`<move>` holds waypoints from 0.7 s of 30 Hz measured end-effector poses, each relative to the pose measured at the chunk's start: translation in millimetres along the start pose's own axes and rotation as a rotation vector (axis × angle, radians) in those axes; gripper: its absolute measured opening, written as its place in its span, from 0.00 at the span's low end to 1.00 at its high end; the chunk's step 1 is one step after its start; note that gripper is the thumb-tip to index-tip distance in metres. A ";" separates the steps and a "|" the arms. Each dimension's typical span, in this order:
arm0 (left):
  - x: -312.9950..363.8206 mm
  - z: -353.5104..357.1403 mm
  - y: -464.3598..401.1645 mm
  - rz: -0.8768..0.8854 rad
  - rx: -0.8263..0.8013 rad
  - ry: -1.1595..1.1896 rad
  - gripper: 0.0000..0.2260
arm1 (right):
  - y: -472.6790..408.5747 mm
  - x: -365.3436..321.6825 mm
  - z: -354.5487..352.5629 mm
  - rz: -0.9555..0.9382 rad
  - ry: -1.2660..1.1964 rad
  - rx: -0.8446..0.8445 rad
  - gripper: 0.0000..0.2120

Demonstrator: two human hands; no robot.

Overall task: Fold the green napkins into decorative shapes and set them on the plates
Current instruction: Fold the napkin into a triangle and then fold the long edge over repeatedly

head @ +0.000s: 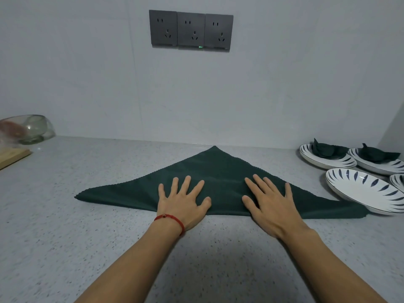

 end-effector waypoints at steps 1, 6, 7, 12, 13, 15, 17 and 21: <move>0.5 -0.1 -0.5 0.003 0.000 -0.004 0.29 | 2.2 -12.6 -8.9 -0.058 0.068 0.068 0.31; 1.3 1.6 -4.9 0.013 -0.014 0.002 0.29 | -2.2 -56.9 -5.0 -0.254 -0.032 0.028 0.33; 1.3 1.7 -4.8 0.014 -0.012 0.007 0.29 | -2.7 -56.4 -1.5 -0.248 -0.068 -0.001 0.35; 1.8 -0.8 -3.3 0.007 -0.012 0.052 0.30 | -2.5 -55.6 0.5 -0.247 -0.100 -0.015 0.36; 3.2 -7.8 -0.8 0.016 0.028 0.080 0.30 | -2.7 -56.9 -3.1 -0.261 -0.093 0.013 0.34; 11.5 -31.6 11.6 0.111 0.191 0.194 0.27 | -2.2 -63.0 -14.0 -0.313 -0.063 0.097 0.28; 23.7 -55.1 33.5 0.312 0.326 0.352 0.18 | 0.5 -73.0 -22.6 -0.391 -0.083 0.173 0.20; 38.5 -55.4 59.6 0.521 0.290 0.419 0.04 | 5.7 -85.5 -28.2 -0.484 -0.144 0.267 0.10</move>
Point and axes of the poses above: each hand's wrist, its own y-axis away from the middle knuckle, its own z-axis out of the palm, x = y × z, the point moved 9 cm from there along -y, towards the middle knuckle, and after that the axes turned 13 degrees about -z, right-handed, at the moved point
